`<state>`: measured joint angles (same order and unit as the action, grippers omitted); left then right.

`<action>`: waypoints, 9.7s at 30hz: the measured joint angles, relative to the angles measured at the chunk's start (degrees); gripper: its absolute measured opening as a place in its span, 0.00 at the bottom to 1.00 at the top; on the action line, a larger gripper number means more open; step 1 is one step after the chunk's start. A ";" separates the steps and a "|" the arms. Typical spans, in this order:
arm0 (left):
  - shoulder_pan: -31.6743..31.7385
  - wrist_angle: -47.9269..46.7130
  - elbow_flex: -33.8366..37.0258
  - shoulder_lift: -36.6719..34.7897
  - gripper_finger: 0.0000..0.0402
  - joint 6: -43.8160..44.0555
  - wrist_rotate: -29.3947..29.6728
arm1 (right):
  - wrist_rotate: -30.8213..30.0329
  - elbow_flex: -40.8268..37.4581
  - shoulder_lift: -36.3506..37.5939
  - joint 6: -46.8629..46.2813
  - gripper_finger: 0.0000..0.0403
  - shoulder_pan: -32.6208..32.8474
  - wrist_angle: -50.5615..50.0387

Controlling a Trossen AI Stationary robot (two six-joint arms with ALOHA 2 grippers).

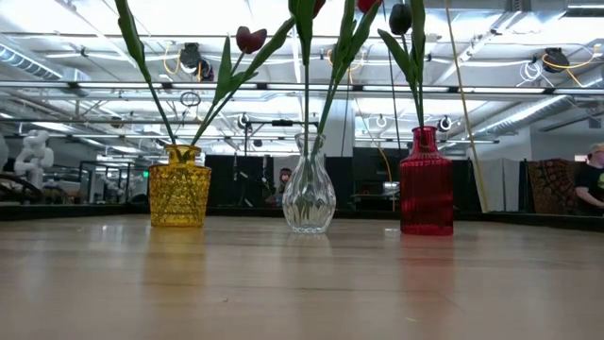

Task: Sort flowers into vase by color
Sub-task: Put the black tulip into the red vase, then return to Home Position

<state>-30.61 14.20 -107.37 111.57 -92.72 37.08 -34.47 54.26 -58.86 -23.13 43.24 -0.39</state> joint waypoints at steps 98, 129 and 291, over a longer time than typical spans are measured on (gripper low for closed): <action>-5.67 -44.21 0.09 -9.74 0.42 81.89 2.87 | -19.99 -0.02 7.74 9.70 0.00 2.59 -13.87; -3.52 -38.43 29.73 -43.77 0.13 89.67 -4.18 | -22.37 -7.68 15.69 13.81 0.00 -1.39 -24.28; -12.65 -25.54 80.88 -103.71 0.09 83.29 23.87 | 16.77 -36.06 35.98 17.93 0.00 -23.21 -11.57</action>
<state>-43.27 -11.34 -26.49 7.86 -9.43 60.95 -17.71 18.20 -22.87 -5.21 20.03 -11.96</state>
